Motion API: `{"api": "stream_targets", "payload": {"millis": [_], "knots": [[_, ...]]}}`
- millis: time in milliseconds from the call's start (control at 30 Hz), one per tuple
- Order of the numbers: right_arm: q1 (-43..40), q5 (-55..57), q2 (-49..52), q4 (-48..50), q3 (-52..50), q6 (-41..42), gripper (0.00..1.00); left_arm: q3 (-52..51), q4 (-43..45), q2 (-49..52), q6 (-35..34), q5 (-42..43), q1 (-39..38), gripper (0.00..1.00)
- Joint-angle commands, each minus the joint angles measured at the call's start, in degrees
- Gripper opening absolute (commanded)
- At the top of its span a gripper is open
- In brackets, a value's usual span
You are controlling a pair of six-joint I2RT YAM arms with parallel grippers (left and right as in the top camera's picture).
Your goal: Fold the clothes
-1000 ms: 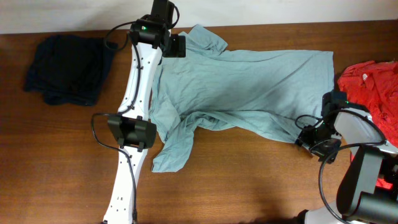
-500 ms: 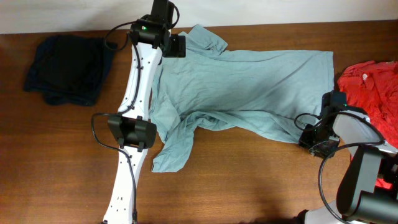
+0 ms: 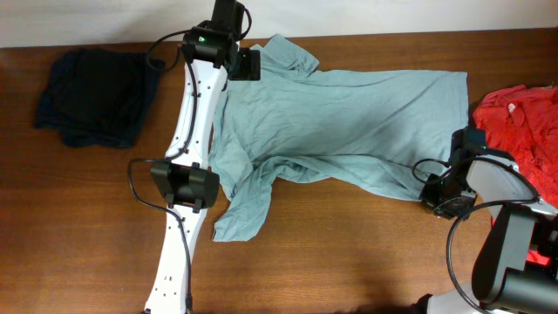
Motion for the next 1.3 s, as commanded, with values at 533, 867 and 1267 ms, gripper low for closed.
{"api": "stream_targets", "payload": {"millis": [533,867,1267], "knots": [[-11.67,-15.10,-5.97,5.66,-5.14,-8.81,0.49,0.35,-0.04,-0.98,-0.52,0.42,0.07,0.99],[-11.69,-13.92,-5.97,5.31,-5.16,-8.92,0.24,0.35,-0.04,-0.98,-0.52,0.39,0.07,0.99],[-11.76,-12.74,-5.97,5.51,-5.14,-8.72,0.46,0.35,-0.04,-0.98,-0.52,0.42,0.07,0.99]]}}
